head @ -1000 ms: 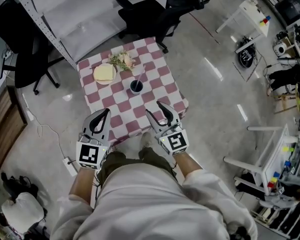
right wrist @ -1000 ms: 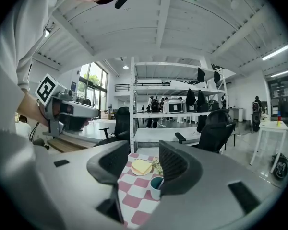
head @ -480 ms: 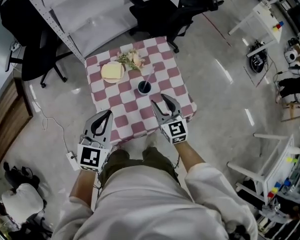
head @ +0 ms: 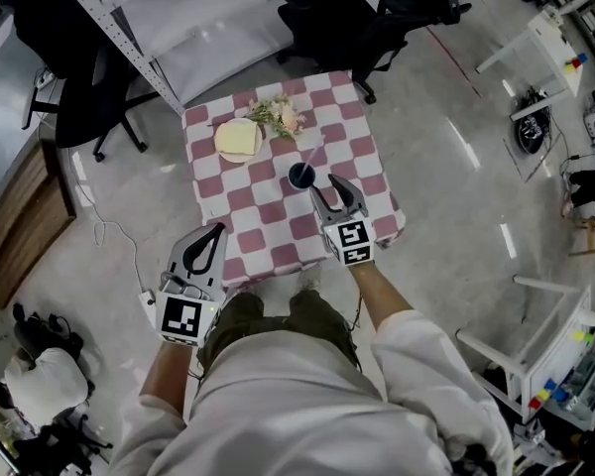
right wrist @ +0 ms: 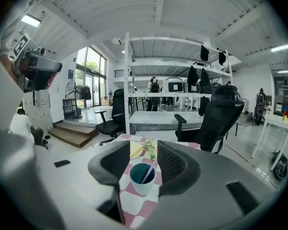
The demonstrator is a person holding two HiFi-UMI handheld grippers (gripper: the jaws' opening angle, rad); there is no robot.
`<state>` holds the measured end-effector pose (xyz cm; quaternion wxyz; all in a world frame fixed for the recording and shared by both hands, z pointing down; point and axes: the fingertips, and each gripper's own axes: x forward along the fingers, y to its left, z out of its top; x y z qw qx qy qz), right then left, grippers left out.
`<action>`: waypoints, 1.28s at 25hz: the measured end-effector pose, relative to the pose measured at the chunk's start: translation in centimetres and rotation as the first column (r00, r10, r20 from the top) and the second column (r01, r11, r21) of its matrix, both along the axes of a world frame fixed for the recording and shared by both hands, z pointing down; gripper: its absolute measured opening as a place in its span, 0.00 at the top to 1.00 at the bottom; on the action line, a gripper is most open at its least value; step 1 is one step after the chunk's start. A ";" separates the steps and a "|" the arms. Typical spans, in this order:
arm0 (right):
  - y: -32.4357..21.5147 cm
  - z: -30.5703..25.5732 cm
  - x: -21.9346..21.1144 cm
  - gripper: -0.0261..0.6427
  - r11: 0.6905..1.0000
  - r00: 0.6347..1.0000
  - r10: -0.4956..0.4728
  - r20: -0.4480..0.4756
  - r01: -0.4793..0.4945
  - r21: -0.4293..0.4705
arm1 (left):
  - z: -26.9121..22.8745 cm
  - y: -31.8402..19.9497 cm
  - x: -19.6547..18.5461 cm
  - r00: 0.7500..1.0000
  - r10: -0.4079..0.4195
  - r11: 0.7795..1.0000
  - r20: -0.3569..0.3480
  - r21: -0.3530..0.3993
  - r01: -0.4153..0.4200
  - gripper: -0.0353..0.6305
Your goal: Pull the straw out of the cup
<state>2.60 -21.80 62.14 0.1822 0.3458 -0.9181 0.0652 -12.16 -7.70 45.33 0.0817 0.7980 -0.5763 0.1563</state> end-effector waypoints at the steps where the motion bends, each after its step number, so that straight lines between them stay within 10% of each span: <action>1: -0.4 0.6 -0.1 0.69 1.000 1.000 -0.001 -0.008 0.001 -0.007 | 0.1 -0.1 -0.1 1.000 -0.002 1.000 0.005 0.000 0.002 0.94; 32: -7.4 11.9 -3.7 0.77 0.983 0.993 -0.037 -0.111 0.016 -0.182 | 3.3 1.6 -4.0 0.981 -0.189 0.974 0.052 -0.120 0.194 0.94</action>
